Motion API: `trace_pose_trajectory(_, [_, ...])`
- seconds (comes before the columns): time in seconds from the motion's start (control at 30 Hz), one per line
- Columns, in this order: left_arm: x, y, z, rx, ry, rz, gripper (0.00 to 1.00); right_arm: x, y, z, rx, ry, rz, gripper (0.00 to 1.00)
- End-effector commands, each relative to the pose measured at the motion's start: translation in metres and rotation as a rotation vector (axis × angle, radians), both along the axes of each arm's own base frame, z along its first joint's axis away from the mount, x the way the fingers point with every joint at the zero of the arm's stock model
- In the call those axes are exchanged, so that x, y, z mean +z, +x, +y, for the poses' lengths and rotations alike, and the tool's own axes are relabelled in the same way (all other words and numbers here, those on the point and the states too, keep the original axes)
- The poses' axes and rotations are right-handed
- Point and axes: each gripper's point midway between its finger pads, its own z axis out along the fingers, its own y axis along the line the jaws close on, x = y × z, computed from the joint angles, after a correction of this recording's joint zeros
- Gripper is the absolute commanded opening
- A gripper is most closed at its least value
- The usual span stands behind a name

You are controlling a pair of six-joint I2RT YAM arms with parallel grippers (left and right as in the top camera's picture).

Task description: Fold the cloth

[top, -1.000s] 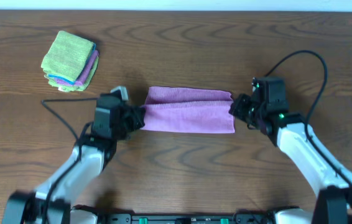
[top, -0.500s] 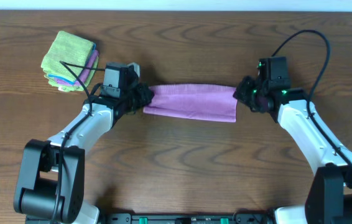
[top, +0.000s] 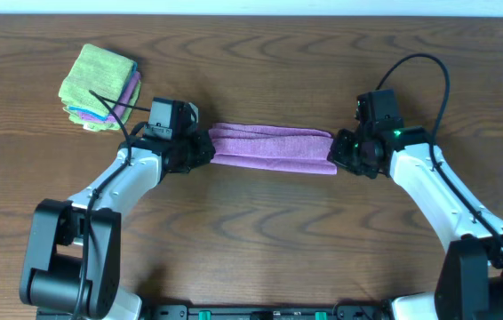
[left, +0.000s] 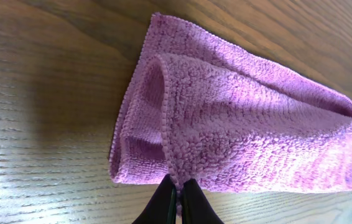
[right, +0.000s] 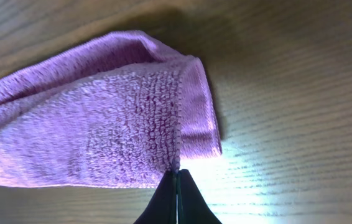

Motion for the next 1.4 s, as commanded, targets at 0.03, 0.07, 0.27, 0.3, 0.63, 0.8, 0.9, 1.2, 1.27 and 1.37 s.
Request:
trace_pose_trajectory(0.03, [0.009,0.010,0.012,0.017,0.024,-0.043,0.12,-0.002,-0.002,0.001,0.021,-0.015,0.005,0.13])
trace_pose_trajectory(0.07, [0.010,0.010,0.012,0.019,0.020,-0.044,0.27,-0.002,-0.002,0.001,0.021,-0.015,0.005,0.45])
trace_pose_trajectory(0.27, [0.023,0.014,0.015,0.025,0.009,-0.071,0.75,0.002,0.005,0.000,0.051,-0.020,-0.033,0.68])
trace_pose_trajectory(0.3, [0.027,0.015,0.014,0.023,0.003,-0.081,0.74,0.005,0.007,0.000,0.047,-0.018,-0.046,0.43])
trace_pose_trajectory(0.63, [0.054,0.030,0.002,-0.059,0.100,-0.248,0.06,0.020,0.037,0.008,0.105,-0.060,-0.207,0.02])
trace_pose_trajectory(0.8, [0.037,0.029,-0.003,-0.059,0.229,-0.250,0.06,-0.010,0.034,0.010,0.120,-0.113,-0.138,0.02])
trace_pose_trajectory(0.9, [0.020,0.028,-0.008,-0.070,0.272,-0.231,0.06,-0.030,0.030,0.010,0.114,-0.121,-0.083,0.02])
trace_pose_trajectory(1.2, [-0.023,0.031,-0.010,-0.083,0.297,-0.172,0.06,-0.055,0.032,0.013,0.111,-0.123,-0.044,0.02])
trace_pose_trajectory(1.27, [-0.035,0.028,-0.009,-0.089,0.304,-0.141,0.06,-0.059,0.033,0.014,0.113,-0.123,-0.042,0.02])
trace_pose_trajectory(1.37, [-0.051,0.022,-0.011,-0.102,0.298,-0.094,0.06,-0.065,0.034,0.016,0.119,-0.124,-0.038,0.02])
